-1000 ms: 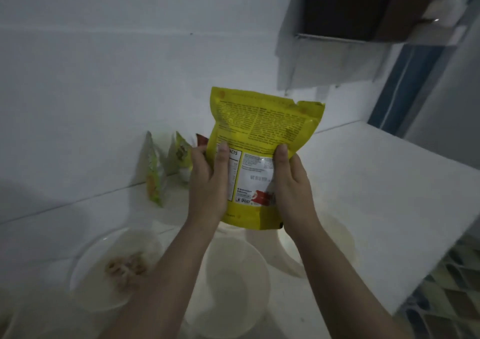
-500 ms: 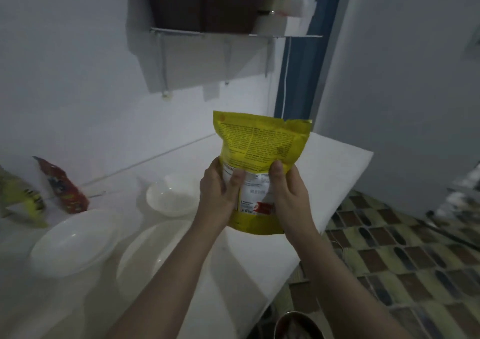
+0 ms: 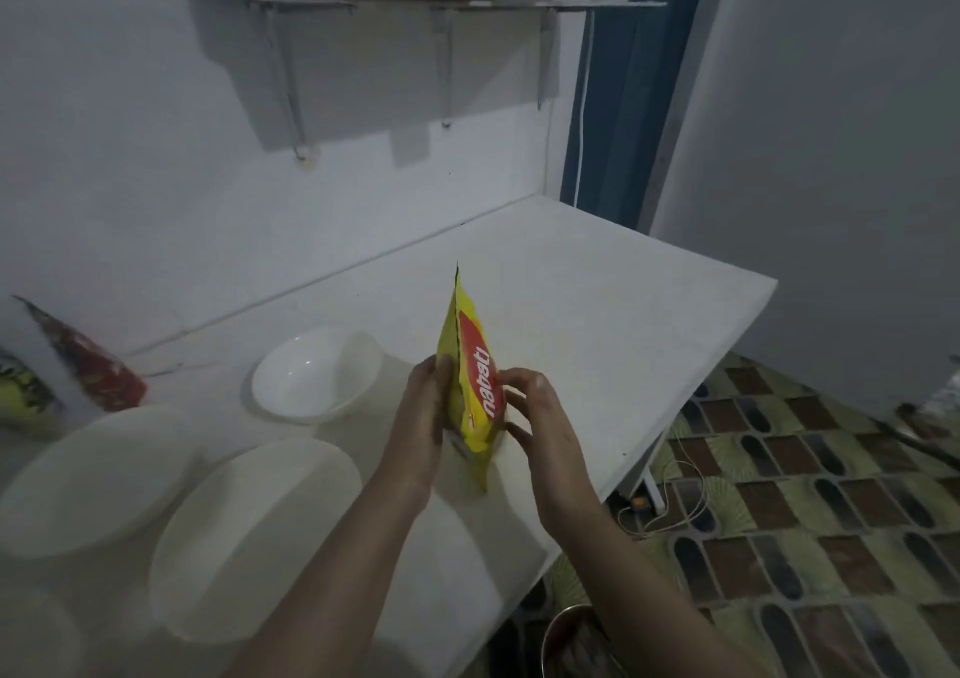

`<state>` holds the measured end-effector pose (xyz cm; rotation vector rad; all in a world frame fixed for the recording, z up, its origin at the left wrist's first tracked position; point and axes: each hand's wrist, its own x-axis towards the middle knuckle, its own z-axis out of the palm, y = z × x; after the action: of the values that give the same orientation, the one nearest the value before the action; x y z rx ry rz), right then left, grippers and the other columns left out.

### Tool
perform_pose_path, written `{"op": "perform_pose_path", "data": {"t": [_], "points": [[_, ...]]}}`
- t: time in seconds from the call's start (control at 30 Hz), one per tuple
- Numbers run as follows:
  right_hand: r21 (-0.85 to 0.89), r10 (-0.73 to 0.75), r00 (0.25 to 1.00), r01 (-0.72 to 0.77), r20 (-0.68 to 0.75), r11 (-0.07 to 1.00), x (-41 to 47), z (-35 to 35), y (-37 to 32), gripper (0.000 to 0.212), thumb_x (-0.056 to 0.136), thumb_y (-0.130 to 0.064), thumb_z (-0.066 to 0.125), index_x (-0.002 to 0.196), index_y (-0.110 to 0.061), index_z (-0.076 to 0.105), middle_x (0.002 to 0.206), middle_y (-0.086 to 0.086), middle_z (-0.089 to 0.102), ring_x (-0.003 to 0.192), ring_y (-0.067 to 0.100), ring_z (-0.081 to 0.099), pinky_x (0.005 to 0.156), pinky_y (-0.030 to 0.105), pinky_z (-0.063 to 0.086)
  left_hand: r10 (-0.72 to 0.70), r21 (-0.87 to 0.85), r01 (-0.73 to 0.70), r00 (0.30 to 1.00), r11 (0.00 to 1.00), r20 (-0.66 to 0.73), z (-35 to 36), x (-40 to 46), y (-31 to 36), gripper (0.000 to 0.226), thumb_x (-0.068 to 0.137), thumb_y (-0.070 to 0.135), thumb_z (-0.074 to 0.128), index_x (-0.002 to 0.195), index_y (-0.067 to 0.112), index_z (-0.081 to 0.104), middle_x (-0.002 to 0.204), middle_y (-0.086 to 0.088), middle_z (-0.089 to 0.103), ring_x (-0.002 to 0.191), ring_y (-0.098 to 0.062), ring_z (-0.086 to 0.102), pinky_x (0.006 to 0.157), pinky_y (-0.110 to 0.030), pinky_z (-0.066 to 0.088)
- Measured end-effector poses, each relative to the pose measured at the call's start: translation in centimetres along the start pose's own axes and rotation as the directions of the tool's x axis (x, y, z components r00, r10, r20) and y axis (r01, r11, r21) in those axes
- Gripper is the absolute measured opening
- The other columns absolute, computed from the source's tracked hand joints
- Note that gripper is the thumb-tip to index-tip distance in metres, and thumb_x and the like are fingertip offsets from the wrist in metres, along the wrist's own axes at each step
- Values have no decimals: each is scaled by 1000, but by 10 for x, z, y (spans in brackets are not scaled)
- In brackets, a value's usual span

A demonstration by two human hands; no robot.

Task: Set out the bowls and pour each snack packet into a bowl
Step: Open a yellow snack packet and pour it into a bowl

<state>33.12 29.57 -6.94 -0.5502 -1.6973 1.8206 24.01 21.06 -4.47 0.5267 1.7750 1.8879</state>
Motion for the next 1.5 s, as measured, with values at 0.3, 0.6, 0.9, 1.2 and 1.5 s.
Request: {"op": "perform_pose_path", "data": {"t": [0.3,0.6,0.9,1.2,1.5], "points": [[-51,-129,989,133,67,990,10,9,-18,19,102,-36,45,118,-35,54,124,-14,58,119,4,55,96,31,53,240,277,-216,969,936,-57,-1,-2,3,21,91,45,58,106,45,44,120,16,46,117,2,44,92,-16,42],[-160,-175,981,186,78,969,10,16,-19,24,102,-39,42,125,-34,50,126,-14,54,121,2,51,101,38,50,300,257,-285,954,923,-19,-2,-13,30,9,97,27,54,89,26,60,104,-5,56,91,-5,55,80,-14,43],[-209,-169,982,182,82,961,9,14,-14,27,103,-40,40,128,-32,48,128,-13,52,124,6,50,102,39,49,296,310,-309,951,899,88,-5,-15,36,19,98,25,52,80,22,57,83,3,52,79,-7,51,75,-20,43],[-300,-217,972,234,90,925,7,13,-15,26,105,-33,40,129,-32,48,125,-13,52,122,8,50,98,41,49,333,469,-380,925,797,183,-10,-18,41,23,98,29,44,79,17,52,70,2,48,67,-11,46,65,-43,45],[-320,-290,949,314,122,894,3,16,-36,25,102,-22,48,119,-28,65,111,-12,57,107,2,56,80,12,47,403,482,-453,891,750,210,-26,-22,51,28,92,31,45,81,8,54,80,-15,56,79,-33,54,71,-51,47]]}}
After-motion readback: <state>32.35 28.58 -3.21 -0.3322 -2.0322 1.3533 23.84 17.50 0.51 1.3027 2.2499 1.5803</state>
